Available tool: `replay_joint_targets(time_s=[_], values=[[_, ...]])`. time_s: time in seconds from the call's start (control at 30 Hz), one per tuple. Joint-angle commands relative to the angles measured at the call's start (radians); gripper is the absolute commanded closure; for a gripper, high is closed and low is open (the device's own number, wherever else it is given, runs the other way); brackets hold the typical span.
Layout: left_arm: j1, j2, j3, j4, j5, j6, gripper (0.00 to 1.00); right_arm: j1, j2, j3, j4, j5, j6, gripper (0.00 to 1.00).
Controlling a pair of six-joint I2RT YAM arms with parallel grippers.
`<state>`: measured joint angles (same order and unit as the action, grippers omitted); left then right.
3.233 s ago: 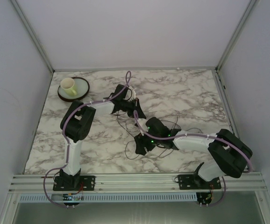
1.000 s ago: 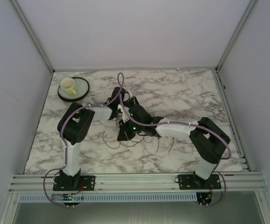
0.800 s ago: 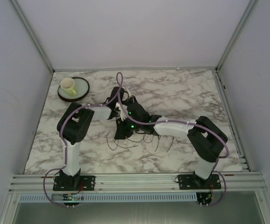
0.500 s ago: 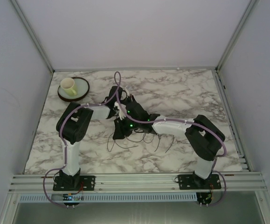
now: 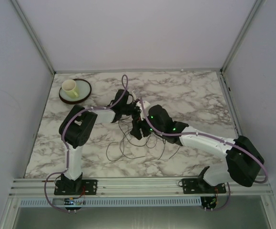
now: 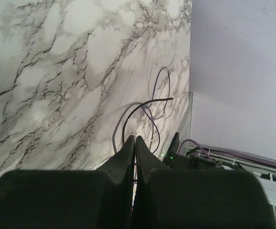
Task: Zip-tie the wires
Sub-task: Adjust the cable at the center of the board.
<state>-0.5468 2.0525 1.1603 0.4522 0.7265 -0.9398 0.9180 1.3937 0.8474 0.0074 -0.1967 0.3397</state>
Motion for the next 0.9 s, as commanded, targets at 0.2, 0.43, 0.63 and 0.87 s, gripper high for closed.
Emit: replay_joint_targets(time_s=[0.2, 0.43, 0.63, 0.87], values=[[0.001, -0.023, 0.01, 0.009, 0.05, 0.001, 1.0, -0.075, -0.036, -0.037, -0.103, 0.114, 0.035, 0.44], [0.001, -0.013, 0.018, 0.009, 0.071, -0.005, 1.0, -0.025, -0.004, -0.061, -0.141, 0.024, 0.066, 0.57], [-0.001, -0.005, 0.002, 0.011, 0.084, -0.017, 1.0, -0.007, -0.081, -0.165, 0.025, -0.019, -0.012, 0.62], [-0.001, -0.005, 0.0, 0.027, 0.07, -0.03, 1.0, -0.002, 0.023, -0.146, 0.042, -0.225, -0.028, 0.68]])
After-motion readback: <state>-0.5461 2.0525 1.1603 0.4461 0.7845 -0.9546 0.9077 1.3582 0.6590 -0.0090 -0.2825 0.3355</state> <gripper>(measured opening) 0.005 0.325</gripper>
